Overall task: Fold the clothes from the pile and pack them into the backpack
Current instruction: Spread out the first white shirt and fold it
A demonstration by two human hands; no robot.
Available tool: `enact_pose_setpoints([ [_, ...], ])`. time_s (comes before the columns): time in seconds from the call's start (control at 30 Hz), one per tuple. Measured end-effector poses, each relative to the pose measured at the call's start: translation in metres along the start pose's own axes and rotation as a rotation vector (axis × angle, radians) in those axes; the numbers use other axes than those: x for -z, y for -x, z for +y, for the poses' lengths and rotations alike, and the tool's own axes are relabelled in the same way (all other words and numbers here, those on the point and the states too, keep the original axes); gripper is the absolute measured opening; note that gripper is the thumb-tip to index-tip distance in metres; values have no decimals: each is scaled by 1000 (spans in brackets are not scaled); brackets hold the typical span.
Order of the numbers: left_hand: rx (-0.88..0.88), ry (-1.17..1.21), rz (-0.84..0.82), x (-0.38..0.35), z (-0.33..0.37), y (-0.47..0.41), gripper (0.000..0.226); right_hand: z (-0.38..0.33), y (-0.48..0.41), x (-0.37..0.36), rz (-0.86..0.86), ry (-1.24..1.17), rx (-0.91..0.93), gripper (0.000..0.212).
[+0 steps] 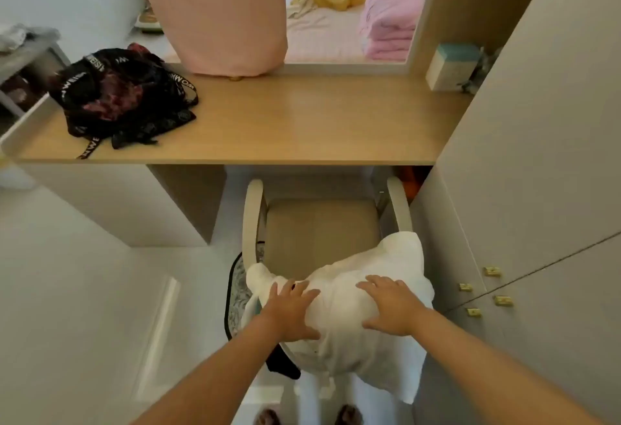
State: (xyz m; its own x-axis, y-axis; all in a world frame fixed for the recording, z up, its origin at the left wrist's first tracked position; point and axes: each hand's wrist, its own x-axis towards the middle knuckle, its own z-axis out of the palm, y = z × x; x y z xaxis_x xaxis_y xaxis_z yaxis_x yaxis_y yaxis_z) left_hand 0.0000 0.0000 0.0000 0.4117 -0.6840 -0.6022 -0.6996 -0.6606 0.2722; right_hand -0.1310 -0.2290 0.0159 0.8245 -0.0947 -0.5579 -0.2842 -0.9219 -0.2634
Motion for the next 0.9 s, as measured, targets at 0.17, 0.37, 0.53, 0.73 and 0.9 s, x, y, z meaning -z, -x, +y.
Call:
enact_pose_setpoints([
  [0.17,-28,-220,121,-24,-22,-20,69,-2,-37,-17,-29,41,37,86],
  [0.37,-88,-131,333,-38,-31,-32,53,-10,-56,-55,118,147,144,73],
  [0.53,-147,-48,399,-24,-34,-36,54,-13,-64,-50,225,-45,140,68],
  [0.73,-259,94,459,20,-55,-30,33,-33,-72,-19,386,-192,86,61],
  [0.9,-192,123,272,31,-59,-39,69,-70,-81,0,539,-228,19,92],
])
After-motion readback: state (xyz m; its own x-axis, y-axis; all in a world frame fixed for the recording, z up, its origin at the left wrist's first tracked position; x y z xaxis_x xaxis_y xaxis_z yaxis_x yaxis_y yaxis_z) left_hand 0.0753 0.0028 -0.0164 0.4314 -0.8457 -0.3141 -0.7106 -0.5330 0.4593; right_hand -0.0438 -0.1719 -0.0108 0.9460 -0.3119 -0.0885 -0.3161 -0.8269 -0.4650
